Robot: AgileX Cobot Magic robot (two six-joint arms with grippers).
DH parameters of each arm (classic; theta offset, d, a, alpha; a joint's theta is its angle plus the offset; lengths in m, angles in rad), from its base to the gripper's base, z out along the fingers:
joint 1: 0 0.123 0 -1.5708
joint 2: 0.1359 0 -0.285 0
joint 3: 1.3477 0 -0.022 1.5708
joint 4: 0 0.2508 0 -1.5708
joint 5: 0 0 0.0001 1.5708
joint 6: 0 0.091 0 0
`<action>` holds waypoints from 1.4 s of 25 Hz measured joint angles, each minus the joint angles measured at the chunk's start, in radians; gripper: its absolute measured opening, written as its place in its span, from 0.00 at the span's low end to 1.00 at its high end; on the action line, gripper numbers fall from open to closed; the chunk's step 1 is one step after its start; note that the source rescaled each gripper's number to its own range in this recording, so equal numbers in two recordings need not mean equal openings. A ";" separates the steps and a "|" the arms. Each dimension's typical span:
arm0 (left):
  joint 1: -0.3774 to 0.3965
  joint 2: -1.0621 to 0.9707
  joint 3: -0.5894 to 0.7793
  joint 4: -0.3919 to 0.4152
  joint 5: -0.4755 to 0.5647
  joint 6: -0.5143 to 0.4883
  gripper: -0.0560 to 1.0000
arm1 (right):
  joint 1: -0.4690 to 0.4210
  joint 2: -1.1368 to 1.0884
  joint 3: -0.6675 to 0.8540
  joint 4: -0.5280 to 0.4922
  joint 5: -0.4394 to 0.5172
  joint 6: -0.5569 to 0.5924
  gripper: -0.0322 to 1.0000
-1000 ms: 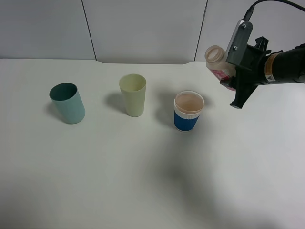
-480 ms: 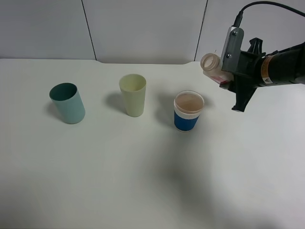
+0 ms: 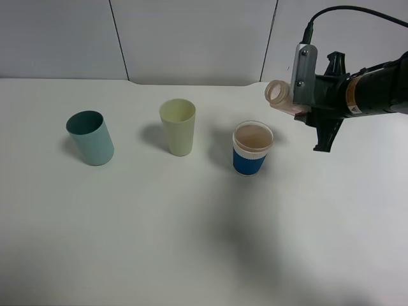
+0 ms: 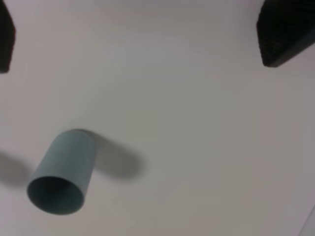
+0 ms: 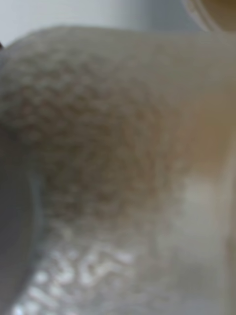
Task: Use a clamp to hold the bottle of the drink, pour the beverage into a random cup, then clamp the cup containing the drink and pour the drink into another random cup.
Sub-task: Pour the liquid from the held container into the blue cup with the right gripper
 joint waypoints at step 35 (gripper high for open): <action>0.000 0.000 0.000 0.000 0.000 0.000 1.00 | 0.058 0.000 0.000 0.002 0.150 -0.129 0.05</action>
